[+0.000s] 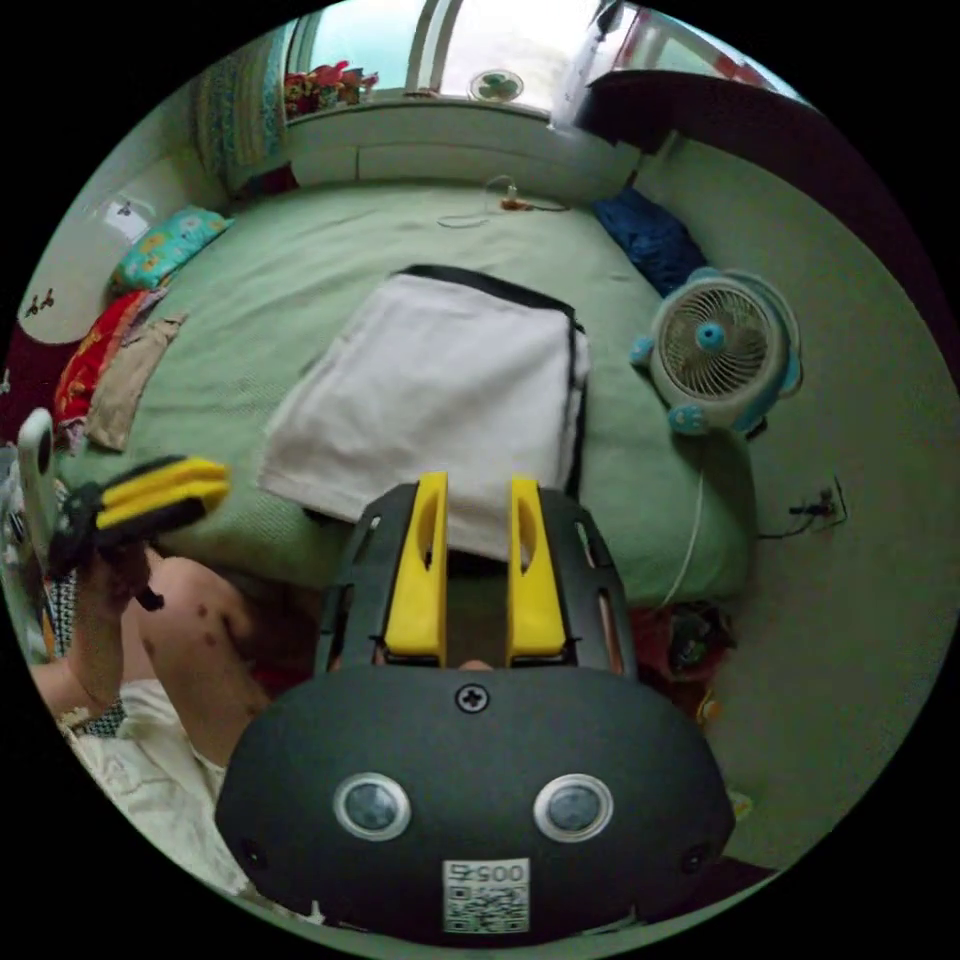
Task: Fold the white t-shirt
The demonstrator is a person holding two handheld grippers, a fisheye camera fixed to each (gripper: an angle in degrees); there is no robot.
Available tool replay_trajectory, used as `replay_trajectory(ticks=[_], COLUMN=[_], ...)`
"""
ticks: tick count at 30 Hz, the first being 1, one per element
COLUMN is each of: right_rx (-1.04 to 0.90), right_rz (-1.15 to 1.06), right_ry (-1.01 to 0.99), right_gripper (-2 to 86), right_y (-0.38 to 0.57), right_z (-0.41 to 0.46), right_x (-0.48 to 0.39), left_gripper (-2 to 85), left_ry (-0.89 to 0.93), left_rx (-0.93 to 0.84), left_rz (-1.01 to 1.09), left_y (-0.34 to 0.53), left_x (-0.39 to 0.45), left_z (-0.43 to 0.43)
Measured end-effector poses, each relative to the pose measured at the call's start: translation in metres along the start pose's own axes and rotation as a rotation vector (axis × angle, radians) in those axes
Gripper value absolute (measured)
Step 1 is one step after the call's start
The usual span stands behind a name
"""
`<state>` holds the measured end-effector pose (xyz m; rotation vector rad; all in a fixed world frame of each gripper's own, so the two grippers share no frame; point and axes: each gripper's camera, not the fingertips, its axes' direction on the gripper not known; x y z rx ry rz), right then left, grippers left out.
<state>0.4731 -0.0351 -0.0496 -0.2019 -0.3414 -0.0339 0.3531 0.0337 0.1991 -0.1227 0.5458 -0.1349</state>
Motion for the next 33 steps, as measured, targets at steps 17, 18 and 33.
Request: replay_trajectory(ticks=[17, 18, 33], right_rx=[-0.134, -0.128, 0.024], right_rz=[0.249, 0.245, -0.439], right_ry=[0.053, 0.062, -0.570], right_gripper=[7.8, 8.1, 15.1], right_y=[-0.179, -0.177, -0.057], right_z=[0.147, 0.145, 0.095], right_x=[-0.130, -0.136, -0.539], left_gripper=[-0.6, -0.6, 5.8], left_ry=[-0.354, -0.373, -0.875], left_rx=[0.108, 0.135, 0.088], left_rz=[-0.300, -0.325, -0.640], left_y=[0.114, 0.124, 0.271], left_x=[-0.148, -0.156, -0.244], left_z=[-0.159, -0.176, -0.373])
